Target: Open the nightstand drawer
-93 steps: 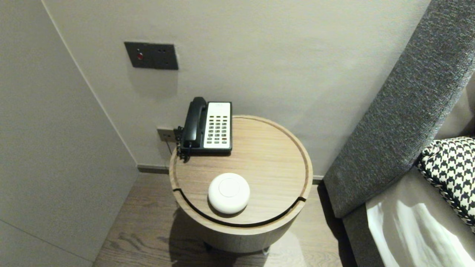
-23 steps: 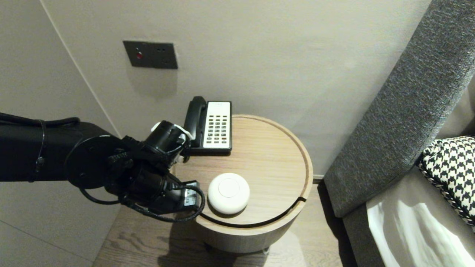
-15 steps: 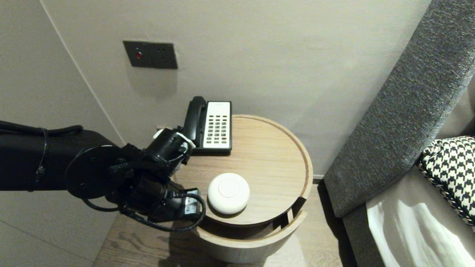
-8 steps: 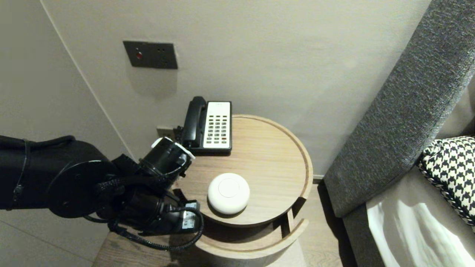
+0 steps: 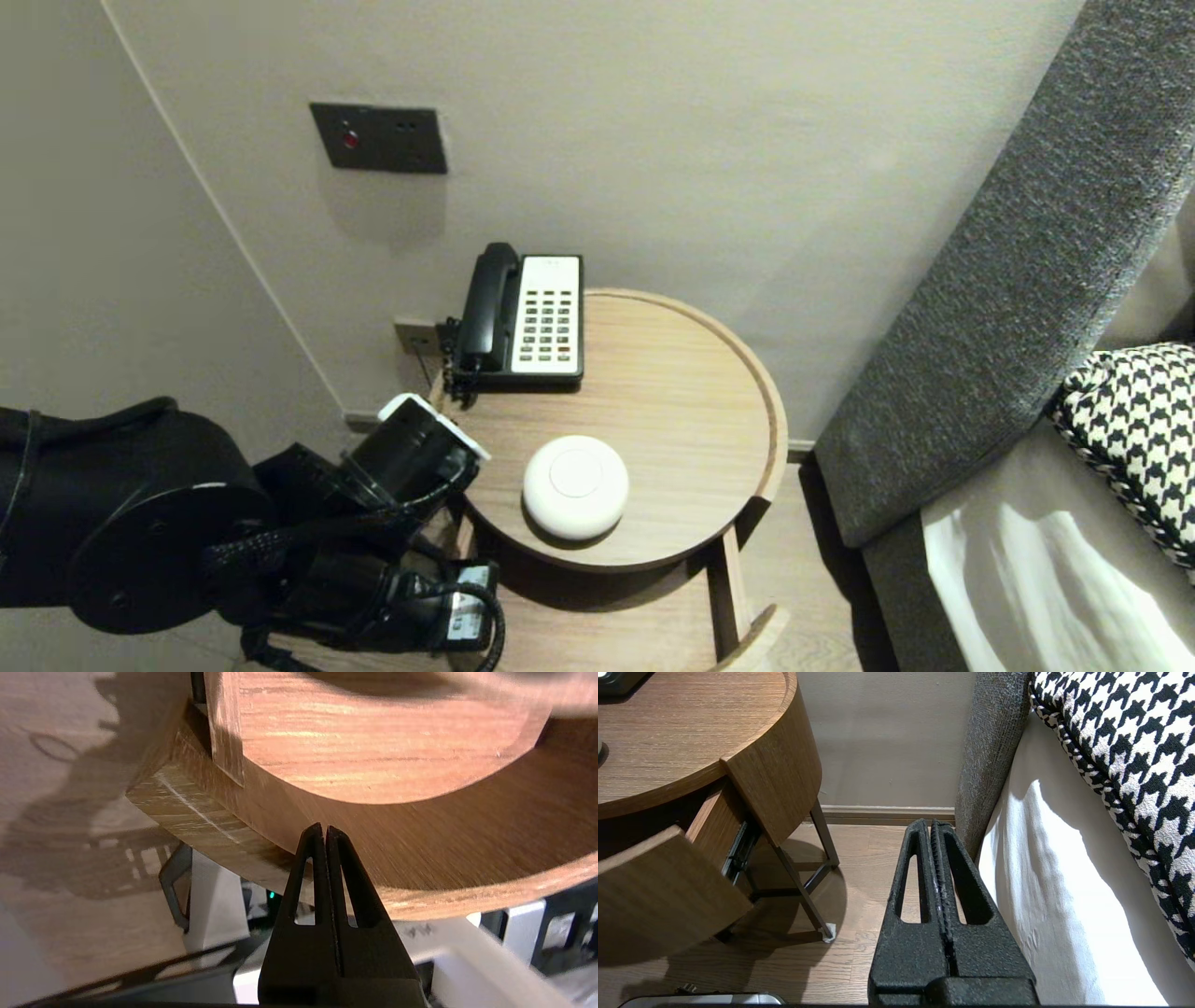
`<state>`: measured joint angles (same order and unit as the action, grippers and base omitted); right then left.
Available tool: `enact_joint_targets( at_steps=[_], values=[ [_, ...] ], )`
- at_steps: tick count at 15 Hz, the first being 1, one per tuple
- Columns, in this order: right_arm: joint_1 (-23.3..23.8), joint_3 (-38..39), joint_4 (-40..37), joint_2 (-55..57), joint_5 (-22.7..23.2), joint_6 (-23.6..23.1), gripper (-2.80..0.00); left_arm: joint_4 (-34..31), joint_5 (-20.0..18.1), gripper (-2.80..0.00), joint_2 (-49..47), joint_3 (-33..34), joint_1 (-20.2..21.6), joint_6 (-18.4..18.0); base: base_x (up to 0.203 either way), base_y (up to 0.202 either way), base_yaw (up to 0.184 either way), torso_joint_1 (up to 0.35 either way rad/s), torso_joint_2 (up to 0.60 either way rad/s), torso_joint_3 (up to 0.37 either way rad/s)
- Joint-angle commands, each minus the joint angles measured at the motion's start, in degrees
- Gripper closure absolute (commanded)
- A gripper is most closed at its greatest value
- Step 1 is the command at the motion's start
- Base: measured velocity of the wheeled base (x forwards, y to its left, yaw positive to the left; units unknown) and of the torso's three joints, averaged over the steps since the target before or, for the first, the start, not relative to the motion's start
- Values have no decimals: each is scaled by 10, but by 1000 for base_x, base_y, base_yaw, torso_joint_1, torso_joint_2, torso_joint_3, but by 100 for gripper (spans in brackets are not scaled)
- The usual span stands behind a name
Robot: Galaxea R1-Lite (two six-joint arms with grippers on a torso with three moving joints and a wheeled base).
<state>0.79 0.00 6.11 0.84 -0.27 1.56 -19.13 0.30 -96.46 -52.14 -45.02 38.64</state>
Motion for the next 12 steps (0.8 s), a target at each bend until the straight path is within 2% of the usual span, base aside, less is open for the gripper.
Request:
enact_joint_targets(
  at_steps=[1, 12],
  values=[
    [0, 23, 0, 0, 0, 0, 0, 0, 1, 0, 17, 13, -11, 8, 0, 0, 0, 0, 0, 0],
    [0, 23, 0, 0, 0, 0, 0, 13, 0, 0, 52, 77, -62, 39, 0, 0, 0, 0, 0, 0]
  ],
)
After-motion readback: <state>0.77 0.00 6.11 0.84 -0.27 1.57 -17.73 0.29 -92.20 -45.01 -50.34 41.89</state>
